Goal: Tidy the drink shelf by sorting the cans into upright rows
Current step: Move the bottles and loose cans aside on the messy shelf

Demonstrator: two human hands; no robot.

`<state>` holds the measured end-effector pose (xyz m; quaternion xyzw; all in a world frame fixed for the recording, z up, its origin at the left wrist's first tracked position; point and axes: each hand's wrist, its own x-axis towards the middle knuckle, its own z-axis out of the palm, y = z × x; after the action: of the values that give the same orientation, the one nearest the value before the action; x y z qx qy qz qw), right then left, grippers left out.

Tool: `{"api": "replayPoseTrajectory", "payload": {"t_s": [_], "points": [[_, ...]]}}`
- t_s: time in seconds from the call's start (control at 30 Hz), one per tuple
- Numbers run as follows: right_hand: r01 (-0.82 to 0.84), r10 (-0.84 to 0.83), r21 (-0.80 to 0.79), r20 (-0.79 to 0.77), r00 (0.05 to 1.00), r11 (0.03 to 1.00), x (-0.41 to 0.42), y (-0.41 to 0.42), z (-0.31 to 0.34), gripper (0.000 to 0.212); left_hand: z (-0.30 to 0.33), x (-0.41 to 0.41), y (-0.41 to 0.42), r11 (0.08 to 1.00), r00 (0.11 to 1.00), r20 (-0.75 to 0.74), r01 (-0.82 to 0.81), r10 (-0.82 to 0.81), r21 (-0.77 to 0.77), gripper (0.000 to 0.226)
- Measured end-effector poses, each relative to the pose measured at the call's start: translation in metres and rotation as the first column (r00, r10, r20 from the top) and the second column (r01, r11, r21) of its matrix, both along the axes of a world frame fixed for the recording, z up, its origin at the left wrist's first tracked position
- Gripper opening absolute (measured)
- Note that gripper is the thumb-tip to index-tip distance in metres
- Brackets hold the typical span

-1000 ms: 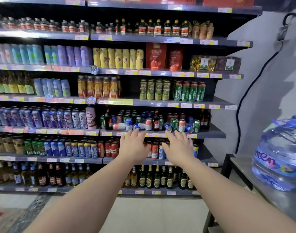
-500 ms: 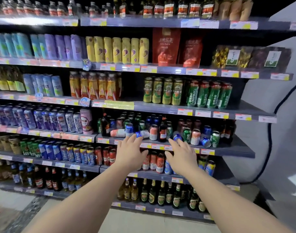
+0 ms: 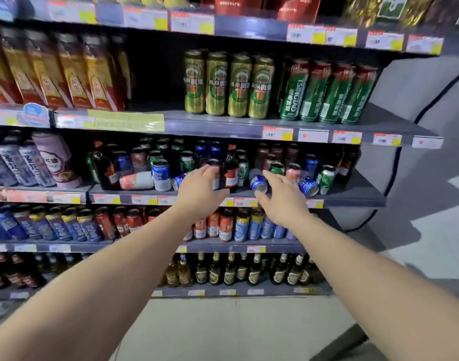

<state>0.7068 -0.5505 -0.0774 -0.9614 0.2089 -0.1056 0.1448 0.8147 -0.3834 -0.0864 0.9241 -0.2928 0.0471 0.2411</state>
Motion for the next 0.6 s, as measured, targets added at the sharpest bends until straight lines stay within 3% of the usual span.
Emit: {"api": "replayPoseTrajectory", "payload": {"t_s": [0.27,0.6], "points": [[-0.026,0.033,0.161,-0.045,0.998,0.987,0.055,-0.054,-0.036,0.066,-0.036,0.054,-0.050,0.998,0.983,-0.181,-0.028,0.018,-0.048,0.074],[-0.218,0.232,0.231,-0.035,0.972,0.948,0.143,-0.152,-0.050,0.068,-0.044,0.101,-0.130,0.921,0.921,-0.326,-0.302,0.214,-0.246,0.059]]}}
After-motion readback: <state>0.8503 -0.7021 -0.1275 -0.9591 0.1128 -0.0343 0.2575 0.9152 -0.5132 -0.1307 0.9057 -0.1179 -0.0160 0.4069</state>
